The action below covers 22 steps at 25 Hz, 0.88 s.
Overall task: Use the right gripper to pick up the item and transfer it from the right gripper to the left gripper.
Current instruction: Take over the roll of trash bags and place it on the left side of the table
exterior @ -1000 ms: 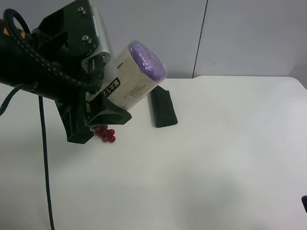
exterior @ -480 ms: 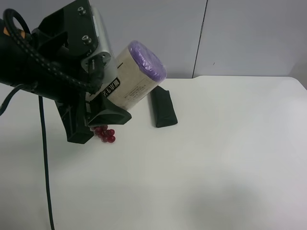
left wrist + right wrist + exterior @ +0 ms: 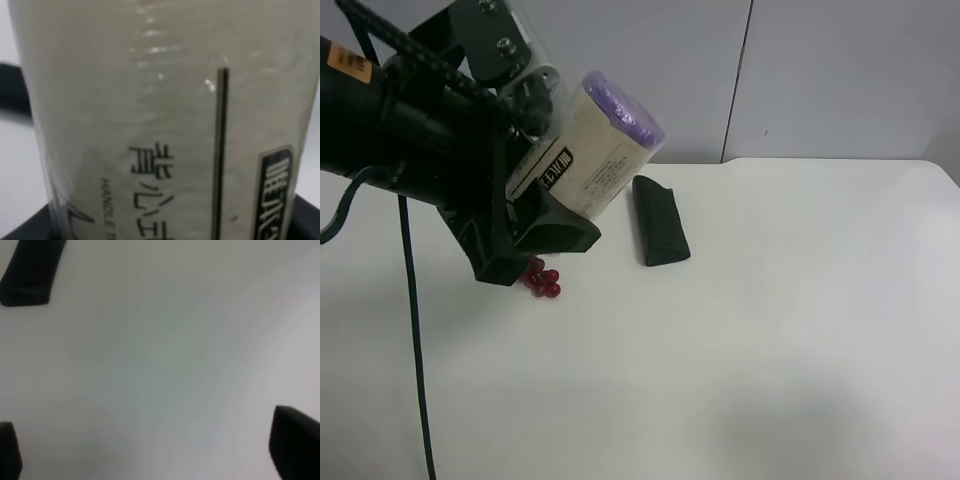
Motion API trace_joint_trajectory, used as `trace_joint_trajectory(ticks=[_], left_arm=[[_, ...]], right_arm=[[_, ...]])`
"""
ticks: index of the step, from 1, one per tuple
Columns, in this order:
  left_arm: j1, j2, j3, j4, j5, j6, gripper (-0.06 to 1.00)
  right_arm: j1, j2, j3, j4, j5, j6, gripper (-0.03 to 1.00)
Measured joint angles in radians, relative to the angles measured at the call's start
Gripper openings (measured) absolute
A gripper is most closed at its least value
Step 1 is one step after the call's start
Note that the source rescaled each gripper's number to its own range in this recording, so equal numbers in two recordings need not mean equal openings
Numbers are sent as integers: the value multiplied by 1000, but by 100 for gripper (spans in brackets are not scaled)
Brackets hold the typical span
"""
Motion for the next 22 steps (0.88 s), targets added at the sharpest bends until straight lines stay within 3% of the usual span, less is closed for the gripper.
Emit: trace_joint_trajectory(ticks=[3,8,14,17,22], left_arm=[[39,0,0,48,22,-112,1],[244,0,0,157,142,-345,1],[493,25,0,173,294,-421,1],[590,109,0,178,317,-473,1],[646,246,0,178,317,-498,1]], right_arm=[[0,0,0,0,0,0,100],[0,0,0,0,0,0,100],[0,0,0,0,0,0,100],[0,0,0,0,0,0,100],[0,0,0,0,0,0,100]])
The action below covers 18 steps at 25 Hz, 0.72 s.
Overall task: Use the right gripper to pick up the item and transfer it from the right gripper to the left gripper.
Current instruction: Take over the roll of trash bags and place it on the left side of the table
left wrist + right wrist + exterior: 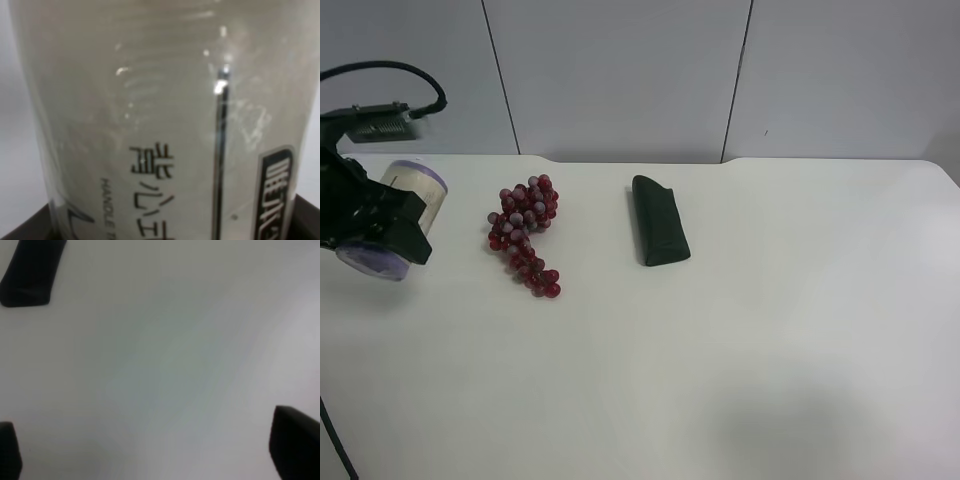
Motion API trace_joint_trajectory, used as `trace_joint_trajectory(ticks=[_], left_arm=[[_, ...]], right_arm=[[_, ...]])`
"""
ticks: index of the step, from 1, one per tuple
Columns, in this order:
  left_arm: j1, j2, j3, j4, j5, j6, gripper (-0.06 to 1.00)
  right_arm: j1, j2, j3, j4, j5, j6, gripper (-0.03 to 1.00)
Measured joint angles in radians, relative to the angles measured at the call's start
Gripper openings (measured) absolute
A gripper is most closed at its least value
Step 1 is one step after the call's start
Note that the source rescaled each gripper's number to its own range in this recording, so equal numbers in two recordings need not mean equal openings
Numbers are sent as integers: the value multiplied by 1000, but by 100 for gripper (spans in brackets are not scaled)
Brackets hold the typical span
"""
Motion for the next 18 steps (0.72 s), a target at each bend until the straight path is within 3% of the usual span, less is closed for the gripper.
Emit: trace_joint_trajectory(ticks=[4,18], left_arm=[[15,103,-1,2,-23,-26,1],[15,287,-1,-5,-257,-138,1]], right_arm=[[0,0,0,0,0,0,100],[0,0,0,0,0,0,100]])
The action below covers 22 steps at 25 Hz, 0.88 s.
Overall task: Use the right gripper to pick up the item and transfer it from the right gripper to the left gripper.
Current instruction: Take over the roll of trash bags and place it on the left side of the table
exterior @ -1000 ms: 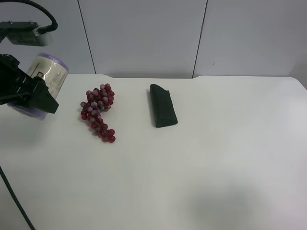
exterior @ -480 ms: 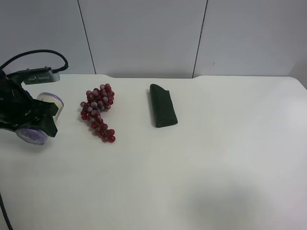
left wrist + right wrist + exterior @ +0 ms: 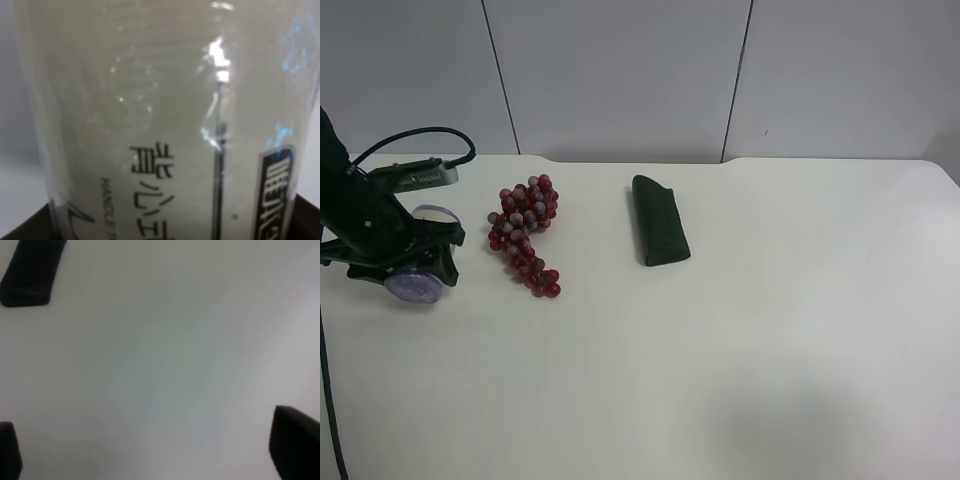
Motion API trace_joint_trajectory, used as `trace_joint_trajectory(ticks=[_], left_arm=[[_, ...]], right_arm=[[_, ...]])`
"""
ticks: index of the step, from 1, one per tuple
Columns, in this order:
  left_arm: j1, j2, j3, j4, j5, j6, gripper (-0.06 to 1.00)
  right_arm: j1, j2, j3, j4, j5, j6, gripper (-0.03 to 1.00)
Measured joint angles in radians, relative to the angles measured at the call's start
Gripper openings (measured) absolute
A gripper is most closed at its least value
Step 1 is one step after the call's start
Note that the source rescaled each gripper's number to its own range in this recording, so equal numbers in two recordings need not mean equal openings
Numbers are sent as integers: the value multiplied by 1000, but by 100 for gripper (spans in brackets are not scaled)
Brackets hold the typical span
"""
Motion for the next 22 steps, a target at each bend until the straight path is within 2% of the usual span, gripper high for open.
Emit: trace_joint_trajectory(ticks=[11,12,14,16,18,22], left_arm=[[0,62,-3,-1,-47,-2,3],[0,71,-3,-1,-54,-6,14],[0,75,-3,-1,-69,-14,64],[0,75,-5,0,-74,-18,92],[0,75,-5,0,-73,-18,97],[0,75,-25,2,-34,-19,98]], right_arm=[[0,0,0,0,0,0,100],[0,0,0,0,0,0,100],[0,0,0,0,0,0,100],[0,0,0,0,0,0,100],[0,0,0,0,0,0,100],[0,0,0,0,0,0,100]])
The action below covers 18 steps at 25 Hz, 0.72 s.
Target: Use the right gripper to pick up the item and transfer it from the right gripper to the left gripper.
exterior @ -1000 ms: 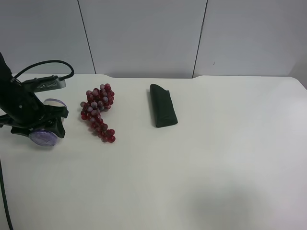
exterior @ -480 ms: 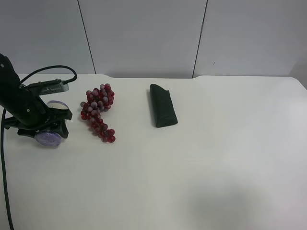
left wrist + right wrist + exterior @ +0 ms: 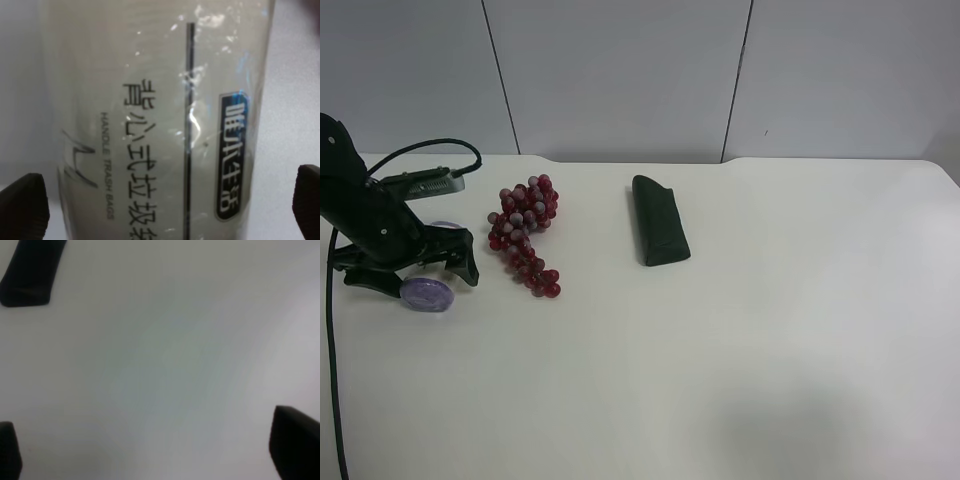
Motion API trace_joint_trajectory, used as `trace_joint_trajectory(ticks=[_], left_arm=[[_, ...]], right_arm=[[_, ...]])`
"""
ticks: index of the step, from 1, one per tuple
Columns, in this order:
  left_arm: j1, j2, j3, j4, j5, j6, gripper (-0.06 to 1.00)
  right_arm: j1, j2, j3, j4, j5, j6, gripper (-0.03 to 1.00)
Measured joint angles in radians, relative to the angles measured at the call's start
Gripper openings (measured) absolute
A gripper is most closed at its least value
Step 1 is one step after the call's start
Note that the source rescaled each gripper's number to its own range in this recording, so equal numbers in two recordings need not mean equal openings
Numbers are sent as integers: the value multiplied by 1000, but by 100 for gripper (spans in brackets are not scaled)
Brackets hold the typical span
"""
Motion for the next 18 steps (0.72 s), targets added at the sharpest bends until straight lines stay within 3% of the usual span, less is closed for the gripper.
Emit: trace_joint_trajectory(ticks=[8,13,18], left_arm=[[0,-71,-128,90,242,-8,98],[0,-226,-171,190,366,-50,98],[0,-432,-171,220,453,-62,98]], right_arm=[[0,0,0,0,0,0,100],[0,0,0,0,0,0,100],[0,0,0,0,0,0,100]])
